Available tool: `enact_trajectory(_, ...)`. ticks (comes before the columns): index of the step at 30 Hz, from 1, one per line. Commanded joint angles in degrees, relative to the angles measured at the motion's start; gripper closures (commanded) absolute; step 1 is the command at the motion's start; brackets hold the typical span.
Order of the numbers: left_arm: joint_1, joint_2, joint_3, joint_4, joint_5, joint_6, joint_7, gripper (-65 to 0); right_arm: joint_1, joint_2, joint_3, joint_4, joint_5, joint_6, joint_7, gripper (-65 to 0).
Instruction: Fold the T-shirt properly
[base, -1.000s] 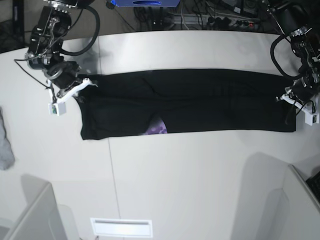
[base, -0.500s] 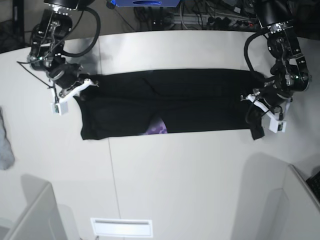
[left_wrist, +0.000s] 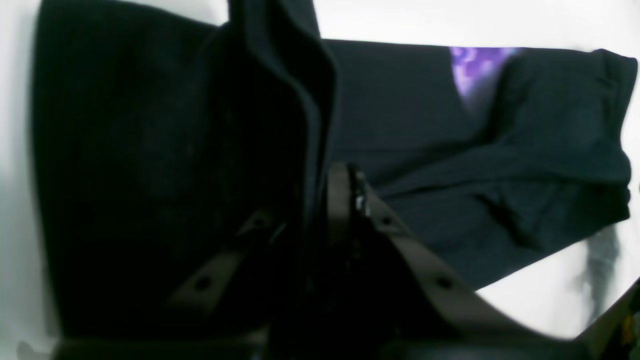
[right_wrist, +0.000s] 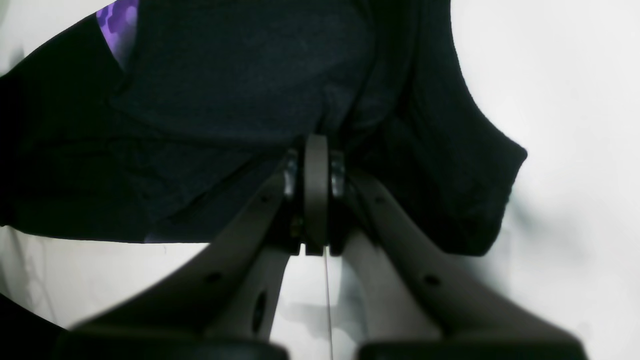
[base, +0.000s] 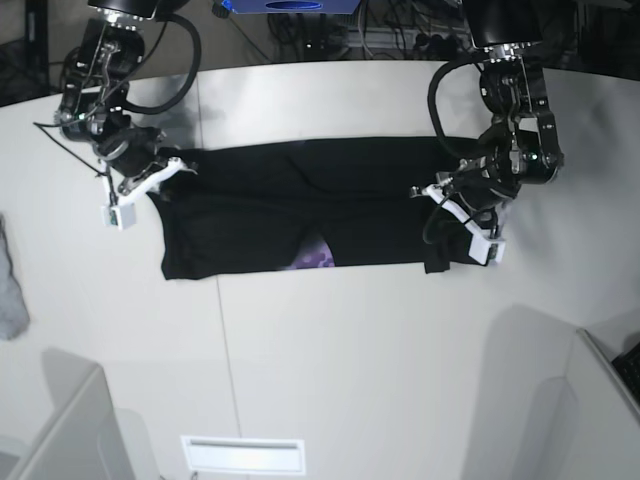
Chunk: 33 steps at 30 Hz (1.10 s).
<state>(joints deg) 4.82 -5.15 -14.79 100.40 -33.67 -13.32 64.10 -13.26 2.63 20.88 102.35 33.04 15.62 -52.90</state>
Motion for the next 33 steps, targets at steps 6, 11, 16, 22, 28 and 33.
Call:
enact_trajectory(6, -1.5, 1.7, 2.6, 0.7, -1.5, 1.9, -1.0, 0.0, 0.2, 0.6, 0.2, 0.9, 0.9, 0.2, 0.9, 0.0)
enact_trajectory(11, -1.5, 3.1, 4.9, 0.6, -1.3, 1.9, -1.0, 0.0, 0.1, 0.8, 0.2, 0.9, 0.9, 0.2, 0.8, 0.0)
enact_trajectory(16, -1.6, 4.0, 5.0, -0.3, -1.3, 1.9, -1.0, 0.0, 0.0, 0.8, 0.2, 0.9, 0.9, 0.2, 0.8, 0.0)
enact_trajectory(22, -2.4, 4.3, 7.3, -2.6, -1.3, 1.9, -1.3, 0.0, 0.0, 0.8, 0.2, 0.9, 0.9, 0.2, 0.8, 0.0)
enact_trajectory(28, -3.1, 4.3, 7.3, -2.7, -1.3, 1.9, -1.3, 0.0, -0.2, 0.8, 0.2, 0.9, 0.9, 0.2, 0.8, 0.0)
enact_trajectory(33, -3.9, 4.3, 7.3, -4.5, -1.3, 1.9, -1.3, 0.0, -0.2, 0.8, 0.2, 0.9, 0.9, 0.2, 0.8, 0.0)
